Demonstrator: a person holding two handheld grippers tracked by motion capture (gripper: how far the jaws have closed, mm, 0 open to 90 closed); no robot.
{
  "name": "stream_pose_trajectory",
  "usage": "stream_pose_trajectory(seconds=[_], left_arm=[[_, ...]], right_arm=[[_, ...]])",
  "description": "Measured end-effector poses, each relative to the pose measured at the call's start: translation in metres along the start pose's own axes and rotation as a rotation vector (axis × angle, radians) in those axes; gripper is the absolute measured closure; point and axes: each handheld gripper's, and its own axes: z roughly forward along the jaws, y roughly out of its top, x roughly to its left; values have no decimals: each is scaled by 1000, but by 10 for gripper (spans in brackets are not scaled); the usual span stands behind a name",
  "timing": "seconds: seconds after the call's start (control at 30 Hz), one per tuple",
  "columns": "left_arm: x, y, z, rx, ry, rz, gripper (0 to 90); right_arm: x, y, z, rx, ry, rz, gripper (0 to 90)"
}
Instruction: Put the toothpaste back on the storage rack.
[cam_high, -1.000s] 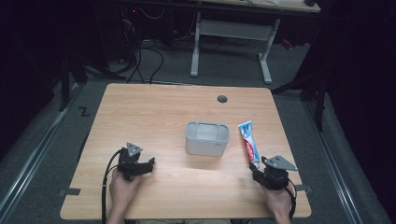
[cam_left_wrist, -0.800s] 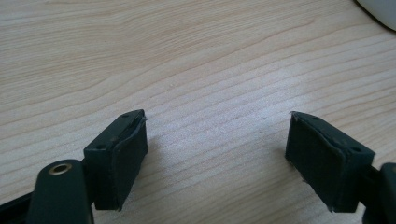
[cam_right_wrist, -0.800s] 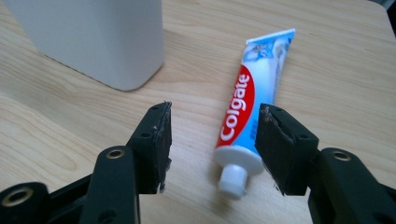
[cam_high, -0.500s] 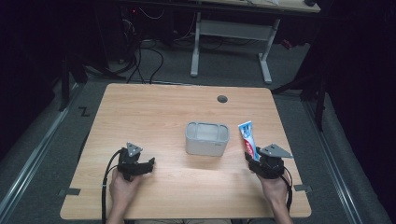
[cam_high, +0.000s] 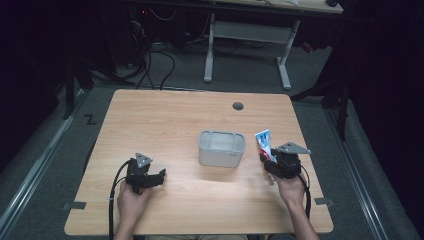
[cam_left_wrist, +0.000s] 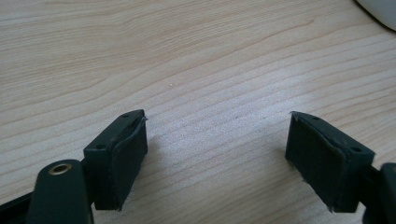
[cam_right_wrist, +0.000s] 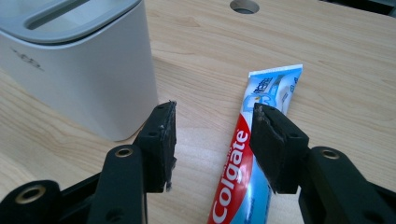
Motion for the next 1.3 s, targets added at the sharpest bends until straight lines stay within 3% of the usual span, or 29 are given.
stream_pose_trajectory(seconds=[0.33, 0.6, 0.87, 0.97, 1.0, 1.3], left_arm=[[0, 0, 0, 0, 0, 0, 212], [0, 0, 0, 0, -1, 1, 211], [0, 0, 0, 0, -1, 2, 211], [0, 0, 0, 0, 1, 3, 210], [0, 0, 0, -1, 1, 3, 210], [0, 0, 0, -1, 1, 3, 209]], right_arm=[[-6, 15, 13, 21, 12, 20, 521], [-13, 17, 23, 49, 21, 51, 539], [-16, 29, 30, 78, 6, 34, 523], [-17, 34, 37, 112, 4, 26, 524], [-18, 37, 41, 129, -14, 3, 525], [-22, 51, 51, 154, -20, -1, 525]])
